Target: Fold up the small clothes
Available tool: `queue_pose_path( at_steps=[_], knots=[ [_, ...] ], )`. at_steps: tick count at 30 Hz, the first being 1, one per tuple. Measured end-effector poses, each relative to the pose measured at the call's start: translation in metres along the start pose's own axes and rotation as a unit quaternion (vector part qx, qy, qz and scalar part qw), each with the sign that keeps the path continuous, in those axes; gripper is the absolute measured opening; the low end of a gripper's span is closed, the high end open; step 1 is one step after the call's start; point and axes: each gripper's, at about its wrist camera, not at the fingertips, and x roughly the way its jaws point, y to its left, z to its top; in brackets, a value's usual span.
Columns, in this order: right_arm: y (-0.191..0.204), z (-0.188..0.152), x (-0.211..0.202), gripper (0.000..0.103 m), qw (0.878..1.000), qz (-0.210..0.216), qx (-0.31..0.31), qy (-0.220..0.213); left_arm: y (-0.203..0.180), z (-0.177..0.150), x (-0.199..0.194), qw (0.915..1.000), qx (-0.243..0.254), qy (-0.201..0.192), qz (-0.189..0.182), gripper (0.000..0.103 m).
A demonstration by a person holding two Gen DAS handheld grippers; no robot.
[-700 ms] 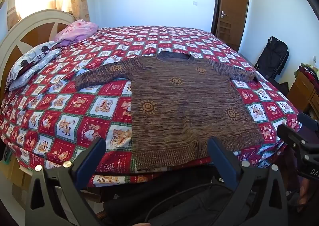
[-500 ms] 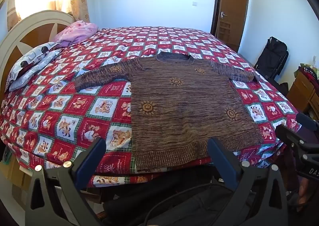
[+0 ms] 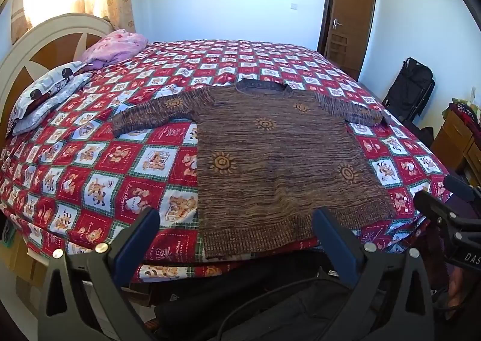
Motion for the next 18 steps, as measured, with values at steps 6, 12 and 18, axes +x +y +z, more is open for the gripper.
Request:
queue_pose_path(
  at_steps=[6, 12, 18],
  knots=[
    [-0.004, 0.001, -0.001, 0.102, 1.0, 0.002, 0.01, 0.0, 0.0, 0.0, 0.0, 1.0, -0.001, 0.0, -0.001, 0.103],
    [-0.005, 0.002, -0.001, 0.102, 1.0, 0.003, 0.012, 0.001, -0.011, 0.004, 0.002, 1.0, -0.001, 0.0, -0.001, 0.103],
    [-0.005, 0.002, -0.001, 0.102, 1.0, 0.003, 0.011, -0.001, -0.01, 0.004, 0.001, 1.0, -0.003, 0.0, -0.002, 0.103]
  ],
)
